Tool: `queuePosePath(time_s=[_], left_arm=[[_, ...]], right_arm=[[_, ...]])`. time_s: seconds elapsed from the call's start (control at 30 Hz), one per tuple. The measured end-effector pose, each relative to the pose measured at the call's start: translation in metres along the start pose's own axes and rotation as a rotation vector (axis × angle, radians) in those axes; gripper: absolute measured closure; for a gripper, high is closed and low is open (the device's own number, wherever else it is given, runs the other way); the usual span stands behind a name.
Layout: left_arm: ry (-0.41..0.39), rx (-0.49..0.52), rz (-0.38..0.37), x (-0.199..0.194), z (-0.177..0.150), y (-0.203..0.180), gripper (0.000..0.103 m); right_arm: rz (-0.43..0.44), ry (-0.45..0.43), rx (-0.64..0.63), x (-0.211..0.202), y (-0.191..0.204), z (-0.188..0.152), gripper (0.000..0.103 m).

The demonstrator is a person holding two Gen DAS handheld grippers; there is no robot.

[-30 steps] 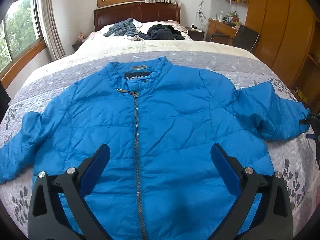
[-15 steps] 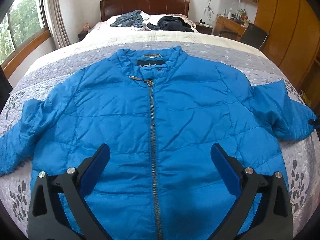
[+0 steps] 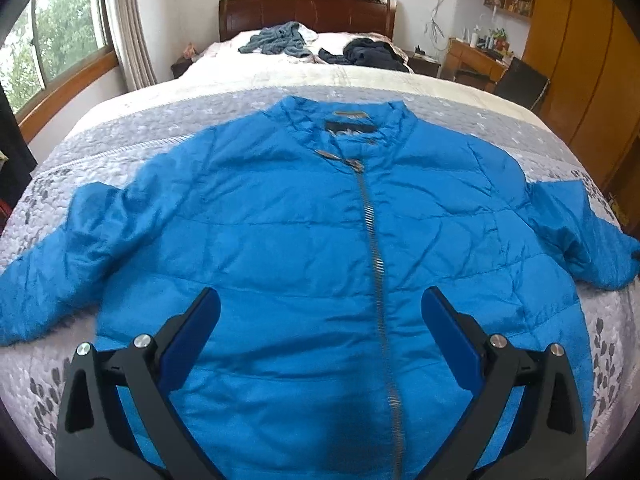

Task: Fold large clothes
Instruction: 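Grasp the cuff of the jacket sleeve with the right tool, then fold the held sleeve across the jacket body with the right tool, release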

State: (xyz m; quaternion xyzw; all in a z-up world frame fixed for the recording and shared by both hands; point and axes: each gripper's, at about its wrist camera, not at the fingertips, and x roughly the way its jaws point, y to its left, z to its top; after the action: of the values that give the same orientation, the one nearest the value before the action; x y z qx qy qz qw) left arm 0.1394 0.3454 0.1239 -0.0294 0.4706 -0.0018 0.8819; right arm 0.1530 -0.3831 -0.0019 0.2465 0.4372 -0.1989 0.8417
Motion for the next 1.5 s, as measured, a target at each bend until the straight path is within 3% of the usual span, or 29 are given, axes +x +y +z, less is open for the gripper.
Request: queuePosePath(time_s=[0.17, 0.37, 0.6, 0.73, 0.97, 1.13, 1.2, 1.37, 1.5], left_arm=[[0.006, -0.038, 0.012, -0.002, 0.001, 0.027, 0.003], [-0.003, -0.063, 0.028, -0.007, -0.001, 0.052, 0.003], [-0.019, -0.084, 0.041, -0.012, -0.001, 0.076, 0.003], [-0.019, -0.1, 0.032, -0.013, 0.001, 0.086, 0.003], [-0.004, -0.117, -0.003, -0.008, 0.003, 0.091, 0.003], [0.005, -0.121, -0.014, -0.006, 0.005, 0.092, 0.003], [0.013, -0.124, -0.024, -0.005, 0.006, 0.092, 0.003], [0.04, -0.126, -0.066, 0.0, 0.01, 0.083, 0.003], [0.063, -0.113, -0.114, 0.004, 0.016, 0.063, 0.003]], right_arm=[[0.138, -0.068, -0.139, -0.045, 0.077, -0.009, 0.094], [0.302, -0.094, -0.355, -0.079, 0.189, -0.051, 0.095], [0.445, -0.044, -0.566, -0.086, 0.298, -0.123, 0.095], [0.476, 0.007, -0.678, -0.079, 0.346, -0.173, 0.095], [0.504, 0.134, -0.828, -0.048, 0.394, -0.248, 0.095], [0.478, 0.21, -0.897, -0.021, 0.403, -0.28, 0.094], [0.472, 0.223, -0.929, -0.018, 0.403, -0.29, 0.088], [0.553, 0.247, -0.951, -0.039, 0.386, -0.29, 0.056], [0.585, 0.197, -0.904, -0.068, 0.36, -0.265, 0.054]])
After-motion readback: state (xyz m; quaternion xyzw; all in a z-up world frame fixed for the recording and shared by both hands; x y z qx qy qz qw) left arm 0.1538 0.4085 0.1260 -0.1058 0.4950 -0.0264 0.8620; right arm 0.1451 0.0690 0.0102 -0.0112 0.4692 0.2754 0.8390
